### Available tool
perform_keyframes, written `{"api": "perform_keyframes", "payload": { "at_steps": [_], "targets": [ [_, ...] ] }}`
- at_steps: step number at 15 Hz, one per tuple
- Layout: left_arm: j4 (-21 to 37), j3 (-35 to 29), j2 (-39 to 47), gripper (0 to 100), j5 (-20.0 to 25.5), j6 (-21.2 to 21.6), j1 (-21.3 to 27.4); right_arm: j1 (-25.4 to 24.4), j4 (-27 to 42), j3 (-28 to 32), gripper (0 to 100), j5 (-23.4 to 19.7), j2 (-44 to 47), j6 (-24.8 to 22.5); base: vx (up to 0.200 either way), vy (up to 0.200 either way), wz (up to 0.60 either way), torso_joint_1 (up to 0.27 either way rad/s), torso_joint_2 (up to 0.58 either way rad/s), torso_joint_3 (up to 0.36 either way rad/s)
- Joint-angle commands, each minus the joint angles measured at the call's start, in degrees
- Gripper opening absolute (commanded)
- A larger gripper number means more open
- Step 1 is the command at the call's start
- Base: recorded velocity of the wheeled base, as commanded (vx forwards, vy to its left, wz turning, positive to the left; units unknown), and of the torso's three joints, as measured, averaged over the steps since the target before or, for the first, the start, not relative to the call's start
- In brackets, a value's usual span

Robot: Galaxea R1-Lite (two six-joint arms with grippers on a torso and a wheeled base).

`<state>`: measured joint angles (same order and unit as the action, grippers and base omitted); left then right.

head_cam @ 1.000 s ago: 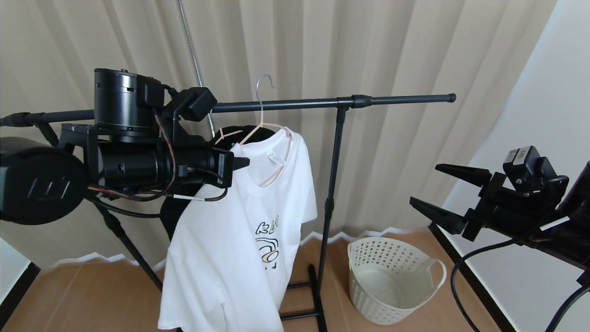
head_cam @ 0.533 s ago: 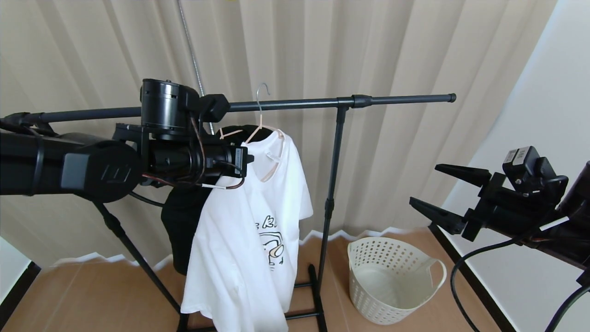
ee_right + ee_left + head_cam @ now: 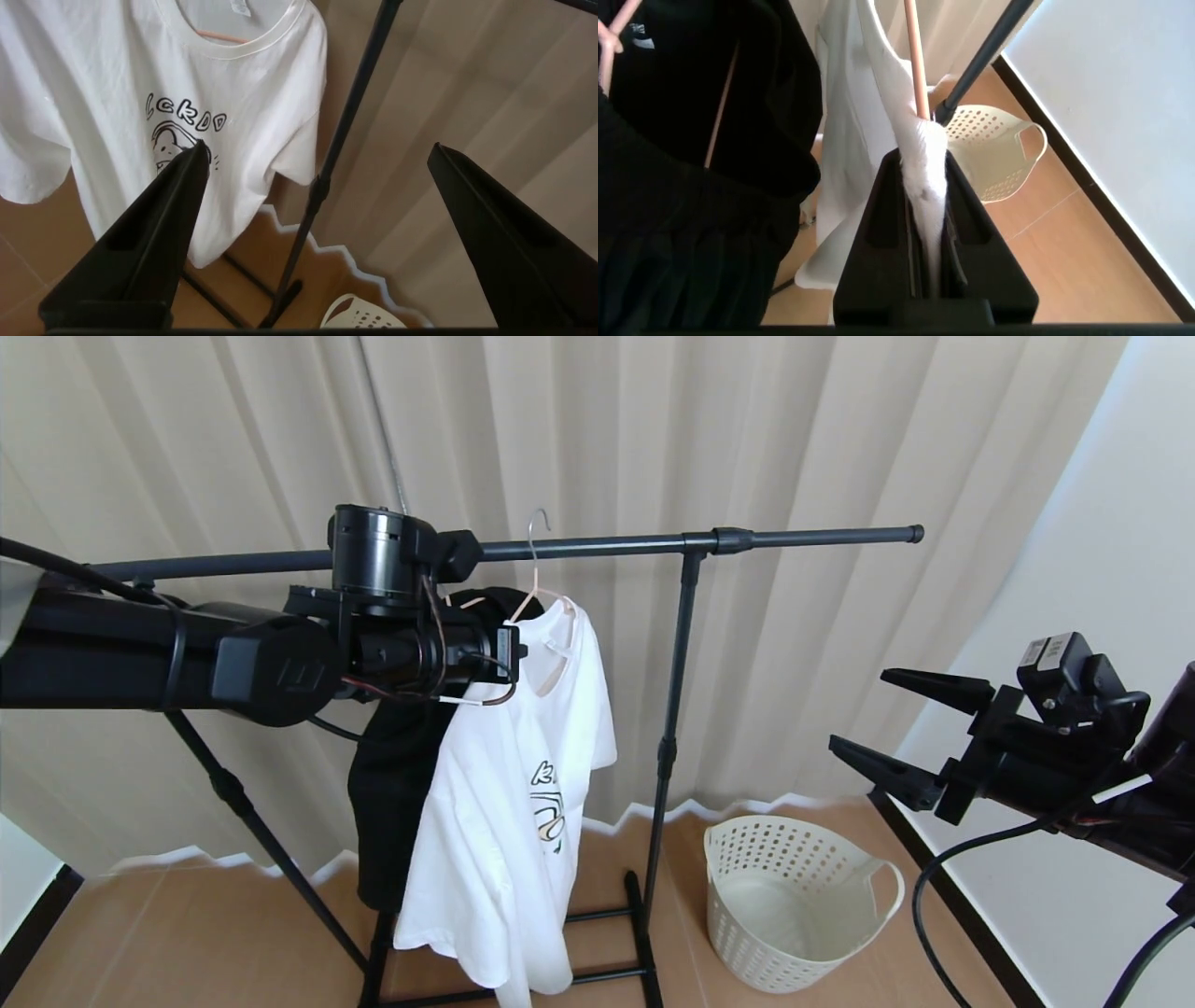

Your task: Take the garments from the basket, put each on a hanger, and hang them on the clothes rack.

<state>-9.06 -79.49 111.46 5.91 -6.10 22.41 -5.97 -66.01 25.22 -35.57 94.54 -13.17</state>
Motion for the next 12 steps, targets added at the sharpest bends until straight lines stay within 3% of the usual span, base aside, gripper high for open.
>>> {"api": "perform_keyframes", "payload": {
  "at_steps": [1,12],
  "targets": [
    [0.0,-0.5,1.3,0,-0.1,-0.1,0.0,0.0,-0.1,0.0,100,0.0,0.0,0.0,0.0,0.0,0.0,0.0,0.0,0.0],
    [-0.1,-0.1,3.3,0,-0.3,-1.6,0.0,0.0,-0.1,0.0,100,0.0,0.2,-0.1,0.0,0.0,0.0,0.0,0.0,0.0]
  ]
}}
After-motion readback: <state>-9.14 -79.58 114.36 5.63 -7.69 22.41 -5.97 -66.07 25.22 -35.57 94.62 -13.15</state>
